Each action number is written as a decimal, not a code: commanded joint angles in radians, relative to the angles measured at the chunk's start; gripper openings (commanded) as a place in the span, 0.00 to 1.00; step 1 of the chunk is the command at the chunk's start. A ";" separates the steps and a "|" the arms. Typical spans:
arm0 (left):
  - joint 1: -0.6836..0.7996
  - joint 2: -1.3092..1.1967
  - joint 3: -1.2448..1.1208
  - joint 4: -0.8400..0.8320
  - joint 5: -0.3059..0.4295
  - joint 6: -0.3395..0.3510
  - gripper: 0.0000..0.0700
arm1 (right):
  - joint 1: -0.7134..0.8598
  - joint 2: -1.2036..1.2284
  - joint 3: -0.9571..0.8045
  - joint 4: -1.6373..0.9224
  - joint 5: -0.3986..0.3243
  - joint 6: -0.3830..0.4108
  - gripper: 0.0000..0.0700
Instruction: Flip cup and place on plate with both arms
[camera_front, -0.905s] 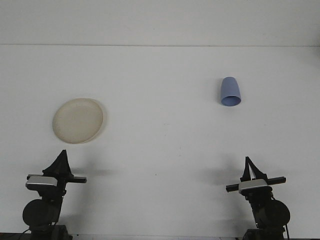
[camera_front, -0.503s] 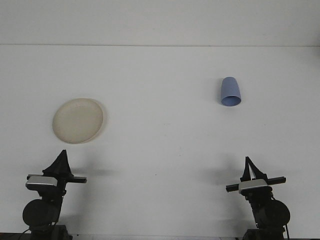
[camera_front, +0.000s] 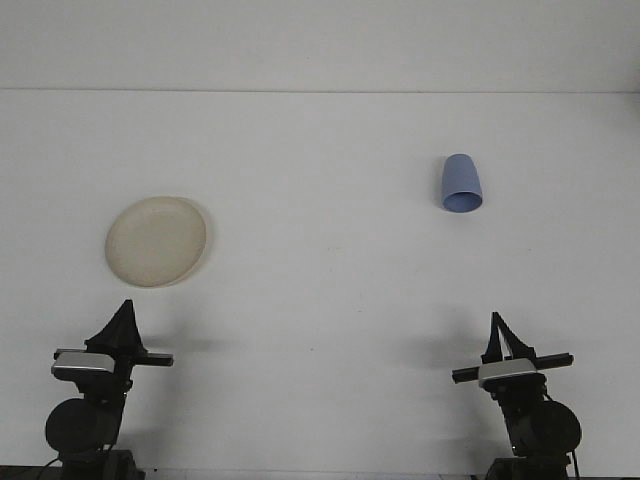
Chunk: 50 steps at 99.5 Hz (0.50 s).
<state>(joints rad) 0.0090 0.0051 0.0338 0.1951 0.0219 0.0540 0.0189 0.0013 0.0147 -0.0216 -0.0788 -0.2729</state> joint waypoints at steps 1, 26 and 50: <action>0.000 -0.002 -0.020 0.015 -0.007 0.006 0.02 | 0.001 0.000 -0.002 0.025 -0.001 0.049 0.00; 0.000 -0.002 -0.020 0.015 -0.007 0.006 0.02 | 0.001 0.000 -0.002 0.037 0.010 0.446 0.00; 0.000 -0.002 -0.020 0.015 -0.007 0.006 0.02 | 0.001 0.021 0.074 0.042 0.039 0.642 0.00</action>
<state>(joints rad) 0.0090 0.0051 0.0338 0.1951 0.0219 0.0540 0.0193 0.0048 0.0330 0.0006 -0.0490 0.2825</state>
